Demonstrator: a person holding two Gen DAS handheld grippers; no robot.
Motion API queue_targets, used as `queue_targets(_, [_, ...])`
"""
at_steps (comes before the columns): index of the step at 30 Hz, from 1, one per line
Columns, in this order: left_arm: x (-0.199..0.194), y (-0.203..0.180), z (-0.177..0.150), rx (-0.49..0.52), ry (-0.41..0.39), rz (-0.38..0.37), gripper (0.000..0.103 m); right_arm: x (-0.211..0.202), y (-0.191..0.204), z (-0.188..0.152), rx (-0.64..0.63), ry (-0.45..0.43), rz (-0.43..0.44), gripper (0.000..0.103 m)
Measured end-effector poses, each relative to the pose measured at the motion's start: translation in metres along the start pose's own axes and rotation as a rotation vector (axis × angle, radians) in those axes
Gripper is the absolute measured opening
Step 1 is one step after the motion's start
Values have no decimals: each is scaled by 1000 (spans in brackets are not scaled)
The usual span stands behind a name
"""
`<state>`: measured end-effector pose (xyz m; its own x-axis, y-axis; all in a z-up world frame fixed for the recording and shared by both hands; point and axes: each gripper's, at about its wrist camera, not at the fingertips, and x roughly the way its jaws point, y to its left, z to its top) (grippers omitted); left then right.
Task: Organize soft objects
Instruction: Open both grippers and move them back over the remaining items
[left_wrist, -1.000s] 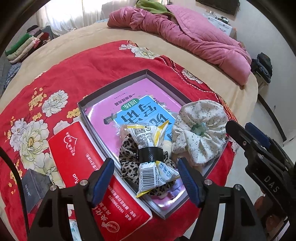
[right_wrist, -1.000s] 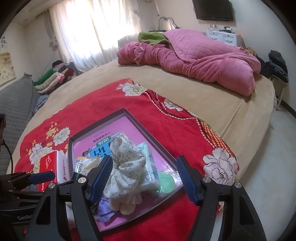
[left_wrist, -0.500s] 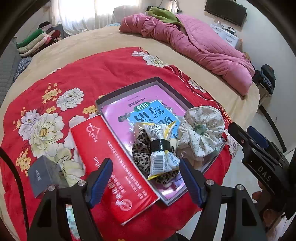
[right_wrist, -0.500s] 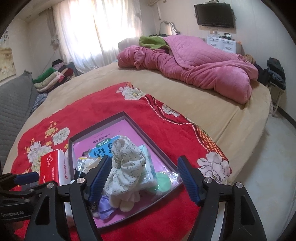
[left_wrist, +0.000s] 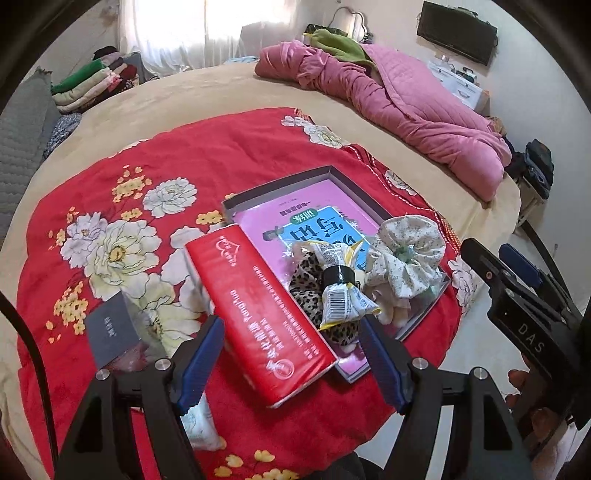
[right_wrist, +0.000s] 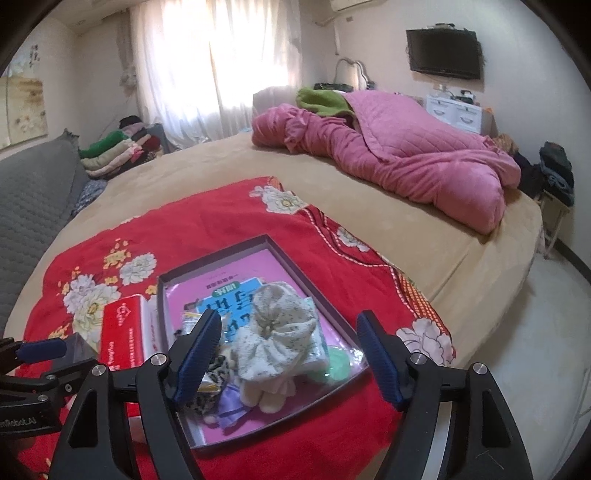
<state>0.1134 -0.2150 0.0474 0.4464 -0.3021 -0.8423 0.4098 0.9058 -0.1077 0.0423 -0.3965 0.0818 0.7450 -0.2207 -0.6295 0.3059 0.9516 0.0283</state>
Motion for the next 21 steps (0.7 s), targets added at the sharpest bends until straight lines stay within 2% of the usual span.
queue_targets(9, [-19,30,-16,-52,-8,28,74,-19,28,-3,-58,-9,30,77])
queue_targets(21, [-51,72,-47,-111,-24,84,74,-41,78,-9,-121,-3,142,77])
